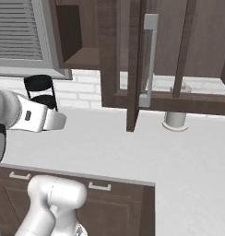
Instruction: Gather all objects into one cabinet and sort the glasses and bowls to opposite sides.
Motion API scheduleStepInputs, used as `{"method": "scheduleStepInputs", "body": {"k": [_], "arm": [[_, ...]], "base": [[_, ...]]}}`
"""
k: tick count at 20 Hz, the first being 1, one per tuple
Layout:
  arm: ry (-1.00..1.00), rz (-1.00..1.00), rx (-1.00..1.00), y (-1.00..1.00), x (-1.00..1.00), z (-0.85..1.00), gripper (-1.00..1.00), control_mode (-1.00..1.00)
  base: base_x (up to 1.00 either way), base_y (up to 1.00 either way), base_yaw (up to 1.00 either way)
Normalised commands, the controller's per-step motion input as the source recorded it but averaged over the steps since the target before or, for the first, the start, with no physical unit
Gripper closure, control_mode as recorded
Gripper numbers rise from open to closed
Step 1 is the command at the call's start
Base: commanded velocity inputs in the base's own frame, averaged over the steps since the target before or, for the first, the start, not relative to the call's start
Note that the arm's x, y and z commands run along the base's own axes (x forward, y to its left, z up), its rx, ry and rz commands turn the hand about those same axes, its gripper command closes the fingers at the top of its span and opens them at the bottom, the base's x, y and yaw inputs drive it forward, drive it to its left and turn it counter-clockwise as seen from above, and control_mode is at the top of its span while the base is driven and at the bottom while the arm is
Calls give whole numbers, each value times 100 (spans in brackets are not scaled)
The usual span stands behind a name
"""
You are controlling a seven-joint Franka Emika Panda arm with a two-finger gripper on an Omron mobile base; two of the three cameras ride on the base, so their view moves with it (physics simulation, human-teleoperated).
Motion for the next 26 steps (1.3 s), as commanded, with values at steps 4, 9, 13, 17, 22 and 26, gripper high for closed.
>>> {"method": "scheduleStepInputs", "body": {"k": [4,9,13,17,22,26], "arm": [[-8,0,3,3,58,55,-100,-100],[-1,0,0,23,73,37,-100,-100],[-4,1,0,2,60,27,-100,-100],[-17,1,0,0,48,15,-100,-100],[-22,2,0,0,32,1,-100,-100],[-10,0,0,-1,35,17,-100,-100]], "base": [[0,0,0],[0,0,0],[0,0,0],[0,0,0],[0,0,0],[0,0,0]]}}
